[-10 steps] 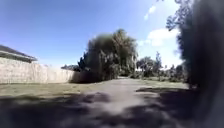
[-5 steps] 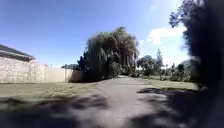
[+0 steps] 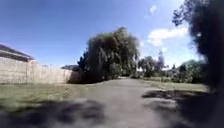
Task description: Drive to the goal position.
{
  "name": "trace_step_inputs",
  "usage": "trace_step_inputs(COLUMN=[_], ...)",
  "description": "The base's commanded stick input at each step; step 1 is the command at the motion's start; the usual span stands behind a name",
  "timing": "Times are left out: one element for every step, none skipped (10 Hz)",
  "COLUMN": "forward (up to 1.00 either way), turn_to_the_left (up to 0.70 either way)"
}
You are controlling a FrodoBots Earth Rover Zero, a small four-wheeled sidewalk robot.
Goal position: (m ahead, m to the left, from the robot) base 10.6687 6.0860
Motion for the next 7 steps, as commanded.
trace_step_inputs(forward=[1.00,1.00,1.00,1.00,1.00,1.00,1.00], turn_to_the_left=[-0.29,-0.16,-0.03,-0.01,-0.01,0.00,0.00])
